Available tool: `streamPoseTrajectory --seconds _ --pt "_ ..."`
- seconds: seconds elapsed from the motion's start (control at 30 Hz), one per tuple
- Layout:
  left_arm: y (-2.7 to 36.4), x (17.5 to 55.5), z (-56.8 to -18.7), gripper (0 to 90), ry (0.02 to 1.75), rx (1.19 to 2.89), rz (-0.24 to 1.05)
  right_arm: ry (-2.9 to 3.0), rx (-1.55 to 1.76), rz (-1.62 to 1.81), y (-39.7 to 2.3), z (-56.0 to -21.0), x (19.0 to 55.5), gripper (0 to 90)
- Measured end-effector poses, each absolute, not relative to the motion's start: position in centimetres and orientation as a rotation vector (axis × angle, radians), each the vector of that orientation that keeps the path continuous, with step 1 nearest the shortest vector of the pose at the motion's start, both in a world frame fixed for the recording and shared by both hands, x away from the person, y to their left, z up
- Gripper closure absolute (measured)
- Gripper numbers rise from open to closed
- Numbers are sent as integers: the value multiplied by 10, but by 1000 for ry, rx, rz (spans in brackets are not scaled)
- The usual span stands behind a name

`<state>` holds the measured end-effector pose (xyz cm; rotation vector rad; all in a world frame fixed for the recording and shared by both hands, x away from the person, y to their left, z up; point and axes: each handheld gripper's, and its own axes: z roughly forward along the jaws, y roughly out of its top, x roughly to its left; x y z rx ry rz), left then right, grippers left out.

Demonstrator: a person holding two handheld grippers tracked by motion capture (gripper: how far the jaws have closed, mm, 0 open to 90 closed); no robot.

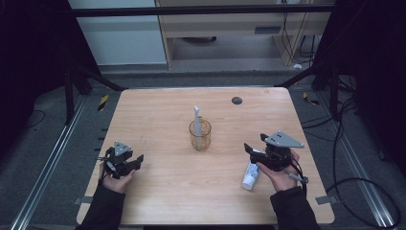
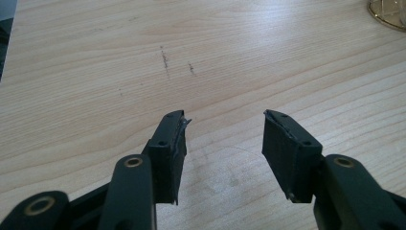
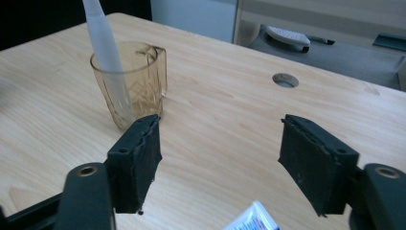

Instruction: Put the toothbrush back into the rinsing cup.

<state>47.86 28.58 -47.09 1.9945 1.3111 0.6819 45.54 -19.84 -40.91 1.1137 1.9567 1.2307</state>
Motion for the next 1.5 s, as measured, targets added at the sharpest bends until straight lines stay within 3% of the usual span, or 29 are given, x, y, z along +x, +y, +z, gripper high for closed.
streamPoseTrajectory --seconds 0.7,1.03,1.23,1.5 --pt "286 479 -471 501 1308 1998 673 2035 1267 1030 -232 -454 450 636" --pt "285 479 -471 502 1306 2001 671 2052 1361 944 -239 -472 458 829" --pt "285 479 -471 502 1306 2000 670 2064 1416 923 -243 -480 464 893" --pt "285 479 -472 502 1305 2002 670 2089 1448 874 -244 -488 471 900"
